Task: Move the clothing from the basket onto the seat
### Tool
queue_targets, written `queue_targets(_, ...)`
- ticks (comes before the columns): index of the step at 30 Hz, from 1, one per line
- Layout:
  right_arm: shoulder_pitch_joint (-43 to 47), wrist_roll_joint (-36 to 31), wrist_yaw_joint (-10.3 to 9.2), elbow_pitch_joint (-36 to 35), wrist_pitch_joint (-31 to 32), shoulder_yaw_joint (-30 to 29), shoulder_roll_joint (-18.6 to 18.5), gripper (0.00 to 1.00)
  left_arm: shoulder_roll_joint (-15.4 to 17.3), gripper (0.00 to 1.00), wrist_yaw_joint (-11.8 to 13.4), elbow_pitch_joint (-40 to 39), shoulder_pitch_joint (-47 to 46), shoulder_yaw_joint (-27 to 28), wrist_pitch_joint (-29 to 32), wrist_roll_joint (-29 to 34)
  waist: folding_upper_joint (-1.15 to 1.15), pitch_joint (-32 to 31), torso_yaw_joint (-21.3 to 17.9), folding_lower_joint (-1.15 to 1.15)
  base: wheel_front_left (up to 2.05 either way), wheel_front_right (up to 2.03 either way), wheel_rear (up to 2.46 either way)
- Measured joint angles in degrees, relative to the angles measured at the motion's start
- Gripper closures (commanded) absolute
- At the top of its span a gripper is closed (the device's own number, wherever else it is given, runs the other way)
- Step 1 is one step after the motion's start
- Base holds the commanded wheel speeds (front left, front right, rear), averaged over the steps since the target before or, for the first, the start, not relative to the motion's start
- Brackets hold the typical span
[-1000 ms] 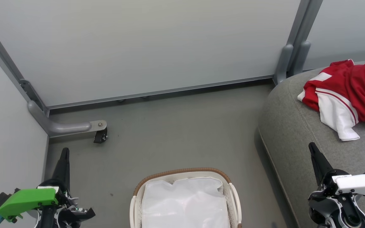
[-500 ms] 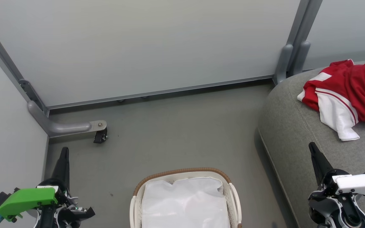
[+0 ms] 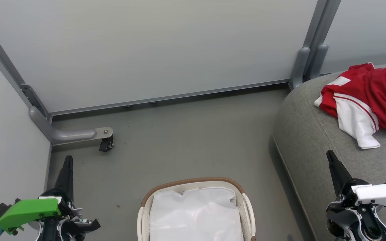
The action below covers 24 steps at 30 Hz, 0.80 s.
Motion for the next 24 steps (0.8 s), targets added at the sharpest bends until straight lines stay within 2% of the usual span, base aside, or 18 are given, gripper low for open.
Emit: queue_targets(24,-0.01,0.0,-0.01,0.0,0.0,0.0,0.0,1.0,-0.09,1.0,0.0,0.0,0.0,0.2,0.18,0.1,0.0,0.0,0.0,0.0,0.0,0.0,0.0)
